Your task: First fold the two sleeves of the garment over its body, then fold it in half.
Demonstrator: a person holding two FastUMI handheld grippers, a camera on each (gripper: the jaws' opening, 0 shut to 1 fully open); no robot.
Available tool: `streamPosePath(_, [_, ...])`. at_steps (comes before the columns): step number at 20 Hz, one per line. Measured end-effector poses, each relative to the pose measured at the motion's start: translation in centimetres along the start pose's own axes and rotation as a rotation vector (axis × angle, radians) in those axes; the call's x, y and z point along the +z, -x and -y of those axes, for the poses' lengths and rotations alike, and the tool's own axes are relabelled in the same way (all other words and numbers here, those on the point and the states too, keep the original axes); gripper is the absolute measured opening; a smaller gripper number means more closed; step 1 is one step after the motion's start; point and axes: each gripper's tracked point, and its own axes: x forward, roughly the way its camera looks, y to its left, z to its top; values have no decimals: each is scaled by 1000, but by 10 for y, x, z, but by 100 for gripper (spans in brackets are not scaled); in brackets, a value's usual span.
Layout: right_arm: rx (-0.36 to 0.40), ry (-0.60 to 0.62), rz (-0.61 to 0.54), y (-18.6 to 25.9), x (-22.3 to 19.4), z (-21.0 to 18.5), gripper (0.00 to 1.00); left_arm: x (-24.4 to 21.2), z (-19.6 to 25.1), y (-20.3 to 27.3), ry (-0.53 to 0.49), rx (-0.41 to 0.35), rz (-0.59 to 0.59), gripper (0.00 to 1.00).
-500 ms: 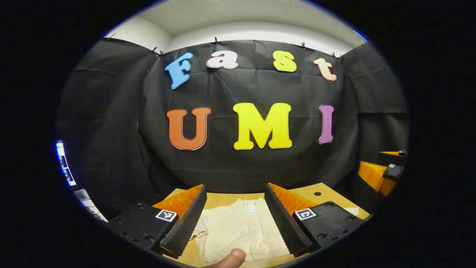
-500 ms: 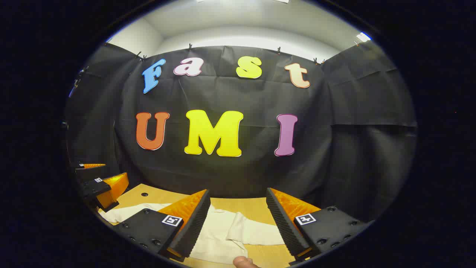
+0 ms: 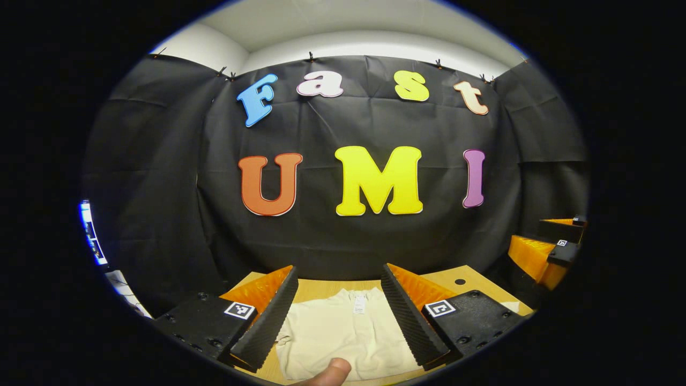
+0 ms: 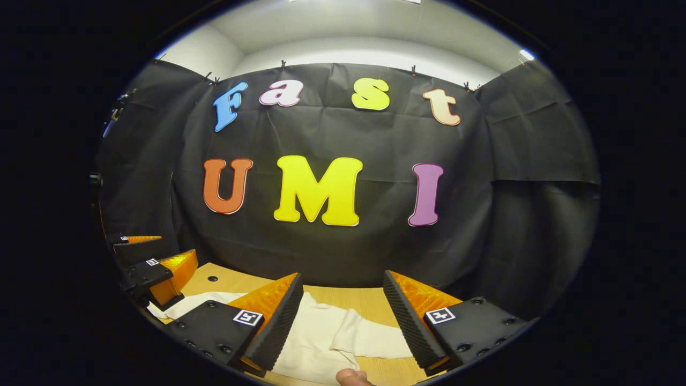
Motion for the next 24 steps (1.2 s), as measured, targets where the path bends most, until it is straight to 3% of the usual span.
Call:
streamPosePath(12, [-5,-5,-11,-14,-8,17,94,-3,2,-9,-12,13,-10,99])
streamPosePath(18, [-98,-37,-76,-28,-38,73,94,-11,24,-12,-22,1,-36,99])
streamPosePath(24, [-229,-21,-200,-40,-114,160,94,-18,50,-10,-62,23,-67,99])
